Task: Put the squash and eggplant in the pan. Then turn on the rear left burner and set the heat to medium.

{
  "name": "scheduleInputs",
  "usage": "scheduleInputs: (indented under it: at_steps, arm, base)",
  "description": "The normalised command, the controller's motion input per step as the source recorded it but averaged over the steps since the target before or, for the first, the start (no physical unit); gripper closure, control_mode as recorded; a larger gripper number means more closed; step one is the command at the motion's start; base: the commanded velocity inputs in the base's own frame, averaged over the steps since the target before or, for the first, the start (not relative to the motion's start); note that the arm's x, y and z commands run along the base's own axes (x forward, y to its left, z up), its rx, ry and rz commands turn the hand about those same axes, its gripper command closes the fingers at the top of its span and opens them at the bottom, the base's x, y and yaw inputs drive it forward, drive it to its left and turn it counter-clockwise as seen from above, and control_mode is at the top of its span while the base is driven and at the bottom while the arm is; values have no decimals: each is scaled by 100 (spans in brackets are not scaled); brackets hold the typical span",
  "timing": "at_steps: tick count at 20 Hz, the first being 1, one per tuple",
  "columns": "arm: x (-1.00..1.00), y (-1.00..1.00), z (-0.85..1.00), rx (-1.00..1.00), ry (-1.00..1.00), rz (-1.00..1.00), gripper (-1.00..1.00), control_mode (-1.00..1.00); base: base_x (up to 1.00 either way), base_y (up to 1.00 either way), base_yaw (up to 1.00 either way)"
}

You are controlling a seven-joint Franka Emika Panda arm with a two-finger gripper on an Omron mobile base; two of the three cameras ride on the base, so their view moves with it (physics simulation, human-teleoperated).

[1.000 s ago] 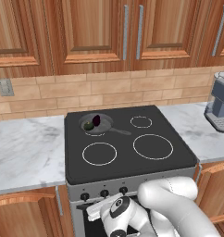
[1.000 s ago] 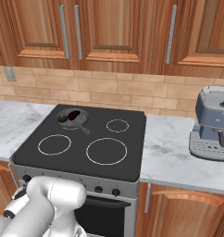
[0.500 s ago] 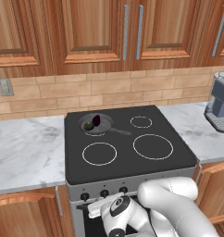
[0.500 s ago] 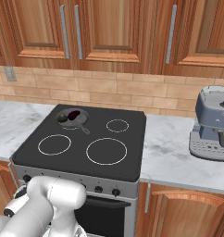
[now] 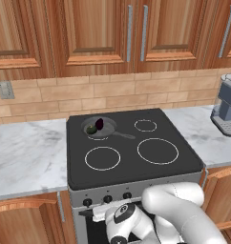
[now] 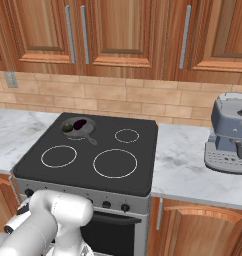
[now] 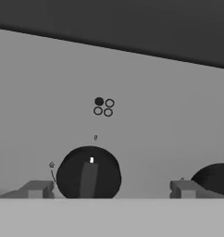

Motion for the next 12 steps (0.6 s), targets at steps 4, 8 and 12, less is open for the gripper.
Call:
scheduleInputs:
  at_steps: [4, 8, 12]
  arm:
    - [9, -5, 0, 2, 0, -1, -100, -100]
    - [12, 0, 0, 2, 0, 2, -100, -100]
    - [21, -1, 0, 2, 0, 6, -100, -100]
  base:
    - [0, 0, 0]
    - [0, 0, 0]
    - [0, 0, 0]
